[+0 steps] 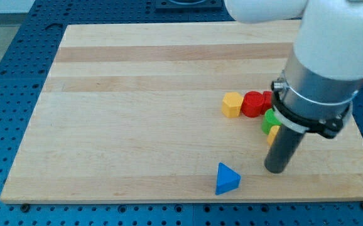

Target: Point at the blue triangle

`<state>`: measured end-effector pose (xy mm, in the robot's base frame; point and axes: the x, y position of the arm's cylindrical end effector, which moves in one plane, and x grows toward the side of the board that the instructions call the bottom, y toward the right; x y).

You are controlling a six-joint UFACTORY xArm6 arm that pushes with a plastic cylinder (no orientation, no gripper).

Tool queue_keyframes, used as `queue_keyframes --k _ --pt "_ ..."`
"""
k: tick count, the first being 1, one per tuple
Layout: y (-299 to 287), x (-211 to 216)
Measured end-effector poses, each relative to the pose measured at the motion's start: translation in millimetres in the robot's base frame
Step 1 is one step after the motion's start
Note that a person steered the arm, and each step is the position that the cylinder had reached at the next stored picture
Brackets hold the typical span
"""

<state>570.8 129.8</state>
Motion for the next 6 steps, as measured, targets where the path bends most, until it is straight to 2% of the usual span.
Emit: queue_keyframes --k 1,3,4,5,6 --pt "-20.9 -16.1" --pt "-152.7 -17.4" --pt "-176.0 14.4" --pt "-173.9 47.7" --pt "-170.8 48.3"
